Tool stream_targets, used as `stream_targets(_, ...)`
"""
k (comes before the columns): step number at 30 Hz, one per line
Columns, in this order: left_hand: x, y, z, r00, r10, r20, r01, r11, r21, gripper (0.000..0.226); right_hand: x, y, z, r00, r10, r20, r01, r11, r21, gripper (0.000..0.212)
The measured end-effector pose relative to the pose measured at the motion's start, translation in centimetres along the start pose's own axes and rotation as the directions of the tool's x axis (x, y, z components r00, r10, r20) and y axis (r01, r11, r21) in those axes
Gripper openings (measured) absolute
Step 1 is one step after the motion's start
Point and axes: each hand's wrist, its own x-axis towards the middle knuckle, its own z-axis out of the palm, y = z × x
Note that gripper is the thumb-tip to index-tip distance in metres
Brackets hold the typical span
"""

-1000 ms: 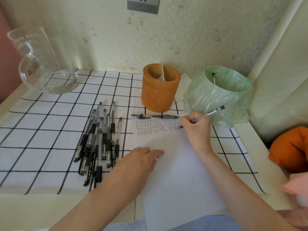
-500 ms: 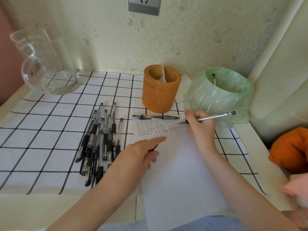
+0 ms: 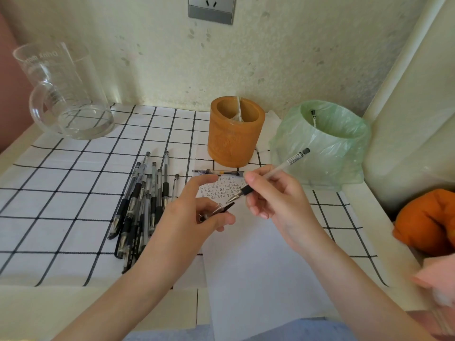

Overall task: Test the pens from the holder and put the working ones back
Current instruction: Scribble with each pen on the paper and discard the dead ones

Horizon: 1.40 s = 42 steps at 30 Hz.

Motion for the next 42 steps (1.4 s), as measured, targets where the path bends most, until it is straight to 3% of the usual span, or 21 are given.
stream_targets(4, 0.0, 0.0, 0.1, 1.0, 0.004, 0.01, -0.004, 1.0, 0.024, 0.054, -0.2, 0.3, 0.1, 0.999, -0.009, 0.048, 0.012, 0.998, -0.064, 0.009)
stream_targets(8, 0.1, -0.2, 0.3, 0.999, -0.021, 0.043, 0.02, 0.999, 0.038, 0.033, -0.4, 0.5, 0.5, 0.994, 0.004, 0.11, 0.01, 0.993, -0.12, 0.014)
stream_targets(13, 0.4, -0.2, -0.3, 0.97, -0.136, 0.201, 0.17, 0.972, -0.163, 0.013, 0.0, 0.6, 0.2, 0.999, 0.019, 0.041, -0.016, 0.998, -0.069, 0.019)
stream_targets(16, 0.4, 0.2, -0.6, 0.973, -0.153, 0.172, 0.189, 0.957, -0.221, 0.014, 0.0, 0.7, 0.2, 0.999, 0.028, 0.033, -0.026, 0.998, -0.054, 0.02)
stream_targets(22, -0.4, -0.2, 0.2, 0.99, -0.084, 0.112, 0.089, 0.995, -0.035, 0.02, 0.2, 1.1, 0.3, 0.997, 0.014, 0.077, -0.007, 0.996, -0.087, 0.016)
stream_targets(31, -0.5, 0.1, 0.5, 0.982, -0.138, 0.128, 0.151, 0.984, -0.095, 0.023, -0.1, 0.9, 0.2, 0.992, 0.03, 0.126, -0.021, 0.997, -0.074, 0.01)
stream_targets(34, -0.2, 0.1, 0.5, 0.989, -0.09, 0.12, 0.093, 0.995, -0.021, 0.022, -0.1, 1.4, 0.7, 0.995, 0.032, 0.091, -0.024, 0.995, -0.096, 0.017)
stream_targets(38, -0.1, 0.2, 0.3, 0.999, -0.019, 0.049, 0.015, 0.997, 0.075, 0.016, 0.2, 1.9, 1.5, 0.984, 0.009, 0.179, 0.006, 0.996, -0.086, 0.027)
stream_targets(40, -0.1, -0.1, -0.2, 1.0, -0.016, 0.013, 0.011, 0.956, 0.293, 0.03, 0.8, 1.1, 1.0, 0.988, -0.048, 0.144, 0.058, 0.996, -0.066, 0.019)
stream_targets(42, -0.1, -0.8, -1.1, 0.996, 0.05, -0.067, 0.0, 0.802, 0.597, 0.041, 1.6, 0.0, 0.0, 0.988, -0.119, 0.101, 0.146, 0.931, -0.336, 0.013)
